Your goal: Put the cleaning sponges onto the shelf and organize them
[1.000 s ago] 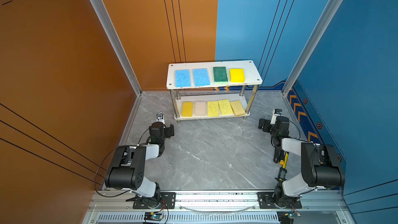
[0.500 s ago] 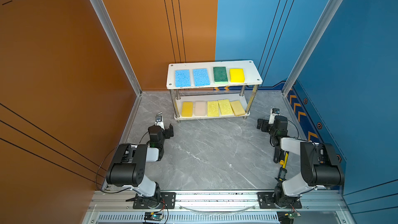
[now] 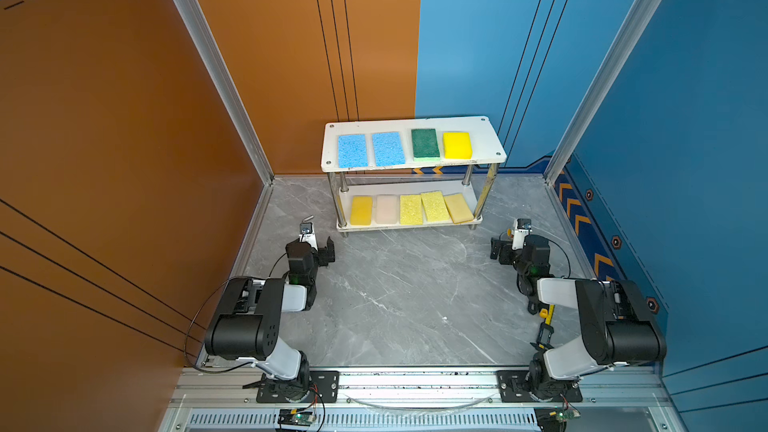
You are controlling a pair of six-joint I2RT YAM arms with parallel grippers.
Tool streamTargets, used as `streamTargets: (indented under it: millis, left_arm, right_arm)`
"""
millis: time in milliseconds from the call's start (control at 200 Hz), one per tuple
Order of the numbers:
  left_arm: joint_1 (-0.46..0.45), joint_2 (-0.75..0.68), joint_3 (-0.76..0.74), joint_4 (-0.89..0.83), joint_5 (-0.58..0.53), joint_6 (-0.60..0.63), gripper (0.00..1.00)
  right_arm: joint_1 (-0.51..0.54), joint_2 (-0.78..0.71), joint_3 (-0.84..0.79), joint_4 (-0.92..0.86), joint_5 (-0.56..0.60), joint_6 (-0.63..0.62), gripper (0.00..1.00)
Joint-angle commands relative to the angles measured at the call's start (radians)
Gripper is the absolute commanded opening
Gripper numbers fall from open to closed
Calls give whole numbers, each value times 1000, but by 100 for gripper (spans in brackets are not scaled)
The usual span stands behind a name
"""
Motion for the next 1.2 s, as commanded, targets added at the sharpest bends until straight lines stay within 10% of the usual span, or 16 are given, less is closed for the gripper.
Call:
streamTargets:
  millis: [0,215,1196]
  left_arm:
    - [-3,4,-5,16,-17,0,98]
    - [-3,4,-4,17,-17,0,98]
    - [-9,7,6,4,32,28,98]
  right_arm:
    - [21,-26,-60,169,49,-40,100]
    - [42,38,-208,512,58,-58,100]
    - [11,27,-50,199,134,6,100]
